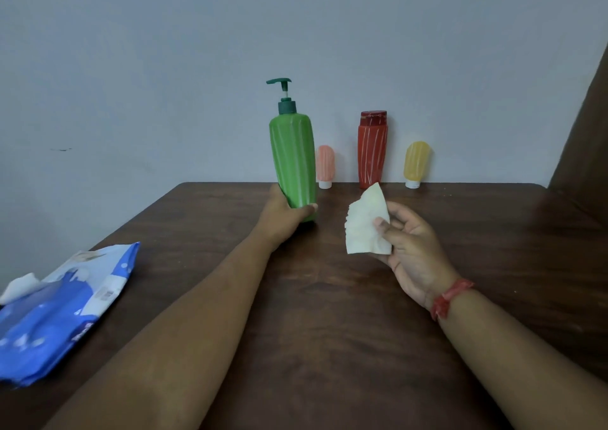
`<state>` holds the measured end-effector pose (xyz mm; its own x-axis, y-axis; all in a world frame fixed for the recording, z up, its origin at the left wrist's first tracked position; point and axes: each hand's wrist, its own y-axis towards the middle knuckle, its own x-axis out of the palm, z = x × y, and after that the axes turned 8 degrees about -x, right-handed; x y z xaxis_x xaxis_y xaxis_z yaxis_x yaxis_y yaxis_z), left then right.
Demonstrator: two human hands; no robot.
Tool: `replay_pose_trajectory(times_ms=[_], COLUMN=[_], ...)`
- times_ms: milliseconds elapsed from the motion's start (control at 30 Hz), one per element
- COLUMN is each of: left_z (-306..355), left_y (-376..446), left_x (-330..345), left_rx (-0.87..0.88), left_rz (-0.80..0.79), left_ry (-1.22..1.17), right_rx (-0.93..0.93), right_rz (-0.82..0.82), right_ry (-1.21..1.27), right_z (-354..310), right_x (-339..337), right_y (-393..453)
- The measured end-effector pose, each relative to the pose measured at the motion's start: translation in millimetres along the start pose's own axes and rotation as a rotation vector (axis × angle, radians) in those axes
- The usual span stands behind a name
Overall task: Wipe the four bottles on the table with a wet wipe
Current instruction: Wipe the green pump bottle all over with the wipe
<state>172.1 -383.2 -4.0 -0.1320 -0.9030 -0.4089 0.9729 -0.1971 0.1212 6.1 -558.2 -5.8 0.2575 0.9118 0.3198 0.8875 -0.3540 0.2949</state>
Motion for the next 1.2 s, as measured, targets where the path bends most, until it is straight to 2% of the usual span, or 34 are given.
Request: replay_pose_trajectory(times_ms=[133,333,467,533,633,733,867,1033,1200], left_z=[6,16,23,23,23,23,24,28,29], left_y=[-63,-121,-128,-127,-125,-124,-124,-127,-130], left_x=[-1,0,4,5,7,9,9,12,14], left_rx=[0.008,0.001,0.003,0.007,0.036,0.045,0.052,0.11,0.147], left_rz=[-0.068,-0.059,-0.031,-0.044,-0.076,-0.095,-0.109,-0.156,-0.2], left_ry=[-0.107,-0.135,-0.118,-0.082,-0.056,-0.051,-0.044,0.067,0.145], right_rx=[-0.044,-0.057,-0.09,-0.116,-0.204,-0.294,-0.506,-0.675,-0.706], right_rz=[0.052,0.122,0.067,0.049,0.021,-0.009,-0.063,0.09,0.153], right_ry=[-0.021,0.055,0.113,0.014,-0.265,-0.401,-0.649,-0.888,-0.914], right_z=[-7,-16,-22,-17,-7,0,2,-9,-19], right_x=[5,10,11,11,14,12,12,12,10], right_y=[-10,-22,-26,-24,-21,-18,-17,-17,-20])
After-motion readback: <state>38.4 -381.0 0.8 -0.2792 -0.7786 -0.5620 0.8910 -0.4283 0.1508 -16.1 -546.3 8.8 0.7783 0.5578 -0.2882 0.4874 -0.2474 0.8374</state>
